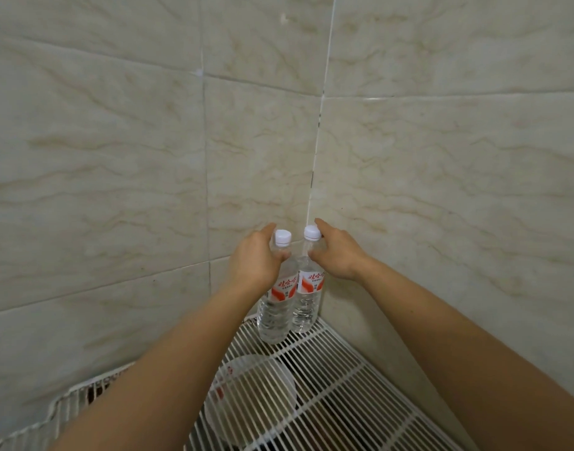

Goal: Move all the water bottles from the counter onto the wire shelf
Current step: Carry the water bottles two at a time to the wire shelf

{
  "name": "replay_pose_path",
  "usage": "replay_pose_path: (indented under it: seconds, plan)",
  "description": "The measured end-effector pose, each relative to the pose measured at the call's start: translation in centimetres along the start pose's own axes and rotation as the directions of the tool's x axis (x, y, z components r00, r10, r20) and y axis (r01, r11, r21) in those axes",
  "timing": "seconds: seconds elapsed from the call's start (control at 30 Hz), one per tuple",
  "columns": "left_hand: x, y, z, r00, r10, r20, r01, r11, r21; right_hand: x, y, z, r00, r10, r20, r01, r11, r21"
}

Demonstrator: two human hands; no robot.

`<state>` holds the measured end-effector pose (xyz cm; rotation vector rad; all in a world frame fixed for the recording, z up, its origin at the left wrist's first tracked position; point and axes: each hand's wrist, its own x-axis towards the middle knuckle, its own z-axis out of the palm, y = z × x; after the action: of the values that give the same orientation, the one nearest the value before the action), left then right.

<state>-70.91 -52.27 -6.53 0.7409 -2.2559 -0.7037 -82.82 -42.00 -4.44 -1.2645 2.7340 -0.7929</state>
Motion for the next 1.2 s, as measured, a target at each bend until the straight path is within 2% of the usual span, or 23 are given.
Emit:
replay_pose_path:
  seconds: [0.17, 0.43, 0.6, 0.73, 0.97, 1.2]
  plan:
    - [-4.2, -1.2, -2.9, 1.000, -0.009, -0.017, 0.010, 0.999, 0.053, -4.5, -2.3, 0.1, 0.994, -0.069, -0.086, 0.066, 0.997, -0.047]
    - [-18.5, -3.7, -12.3, 0.985, -0.157, -0.076, 0.170, 0.956, 0.238, -18.0, -7.7, 4.3, 0.965, -0.260, 0.046, 0.260, 0.966, -0.001]
    - [-31.7, -5.0, -18.9, 0.971, -0.216, -0.104, 0.239, 0.886, 0.398, -28.1, -13.1, 8.2, 0.901, -0.410, 0.145, 0.408, 0.912, 0.040]
    - [-40.9, -6.6, -25.0, 0.937, -0.314, -0.153, 0.347, 0.784, 0.514, -35.7, -18.9, 11.9, 0.824, -0.507, 0.254, 0.504, 0.860, 0.082]
    - [-55.8, -10.7, -35.6, 0.802, -0.479, -0.356, 0.596, 0.609, 0.524, -47.7, -30.9, 17.4, 0.643, -0.663, 0.384, 0.653, 0.736, 0.178]
    - [-69.9, -16.9, -47.6, 0.681, -0.552, -0.481, 0.727, 0.427, 0.538, -59.2, -44.4, 24.4, 0.426, -0.791, 0.439, 0.847, 0.519, 0.113]
